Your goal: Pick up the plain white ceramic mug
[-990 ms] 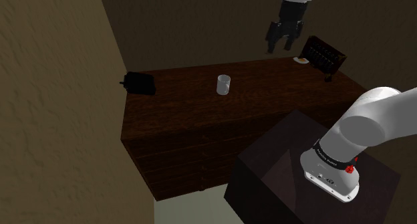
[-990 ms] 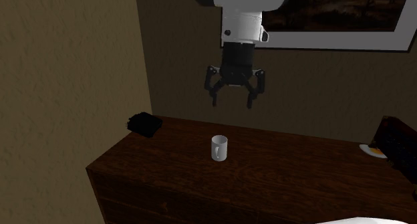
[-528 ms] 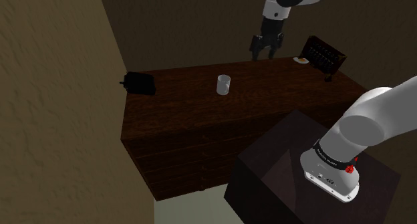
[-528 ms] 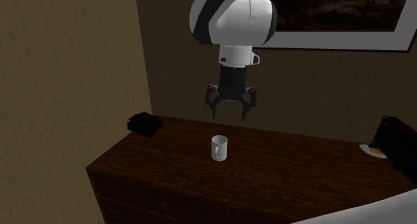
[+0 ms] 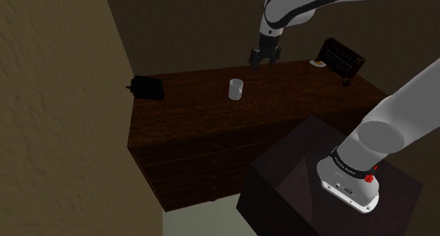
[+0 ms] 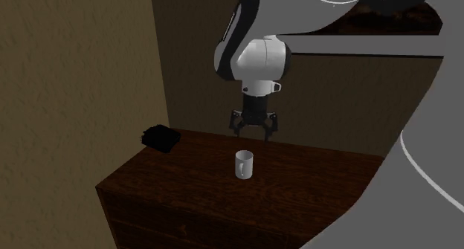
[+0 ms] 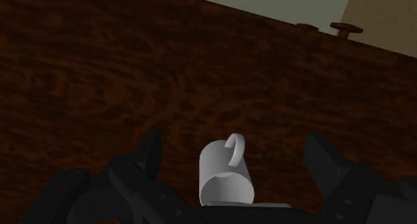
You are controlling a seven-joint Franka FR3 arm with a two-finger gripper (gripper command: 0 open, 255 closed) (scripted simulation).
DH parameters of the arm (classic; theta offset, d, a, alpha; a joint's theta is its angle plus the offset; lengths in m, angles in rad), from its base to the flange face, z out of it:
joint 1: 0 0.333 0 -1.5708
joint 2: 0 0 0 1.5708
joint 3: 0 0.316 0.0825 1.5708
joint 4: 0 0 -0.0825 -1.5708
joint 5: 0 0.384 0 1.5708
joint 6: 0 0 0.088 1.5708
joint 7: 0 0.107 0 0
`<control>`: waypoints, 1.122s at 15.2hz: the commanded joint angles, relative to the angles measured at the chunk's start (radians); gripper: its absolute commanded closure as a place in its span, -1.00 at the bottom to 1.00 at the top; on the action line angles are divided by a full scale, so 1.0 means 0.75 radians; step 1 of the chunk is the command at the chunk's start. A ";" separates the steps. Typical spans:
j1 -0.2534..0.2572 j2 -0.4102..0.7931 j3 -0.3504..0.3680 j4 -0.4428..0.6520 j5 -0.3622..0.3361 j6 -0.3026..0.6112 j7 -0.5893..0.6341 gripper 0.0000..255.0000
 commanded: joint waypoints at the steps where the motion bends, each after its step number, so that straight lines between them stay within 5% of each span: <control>1: -0.007 0.104 -0.006 0.051 -0.008 0.056 -0.001 -1.00; 17: -0.035 0.856 -0.041 0.563 -0.044 0.305 0.027 -1.00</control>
